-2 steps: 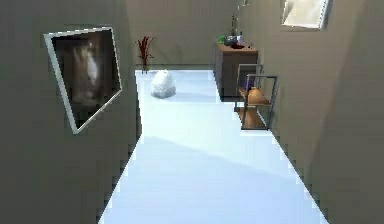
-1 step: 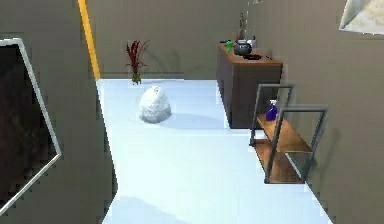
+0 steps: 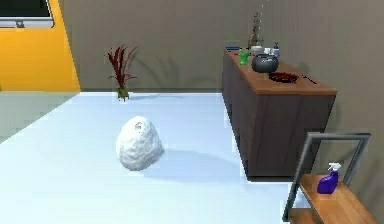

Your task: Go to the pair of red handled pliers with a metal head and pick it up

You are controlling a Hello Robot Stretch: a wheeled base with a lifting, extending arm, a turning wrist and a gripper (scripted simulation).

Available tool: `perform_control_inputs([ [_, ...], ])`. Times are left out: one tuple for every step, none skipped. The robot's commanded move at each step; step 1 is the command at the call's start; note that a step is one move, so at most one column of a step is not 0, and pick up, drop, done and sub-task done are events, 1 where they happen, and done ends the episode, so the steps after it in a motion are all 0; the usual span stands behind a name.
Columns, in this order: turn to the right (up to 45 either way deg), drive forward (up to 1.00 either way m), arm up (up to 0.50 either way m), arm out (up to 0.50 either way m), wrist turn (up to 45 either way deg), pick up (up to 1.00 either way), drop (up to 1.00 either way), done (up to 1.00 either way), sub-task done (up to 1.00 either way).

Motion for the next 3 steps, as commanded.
perform_control_inputs([
  [3.0,0.0,0.0,0.0,0.0,0.0,0.0,0.0,0.0],
  [-21.0,0.0,0.0,0.0,0.0,0.0,0.0,0.0,0.0],
  [0.0,0.6,0.0,0.0,0.0,0.0,0.0,0.0,0.0],
])
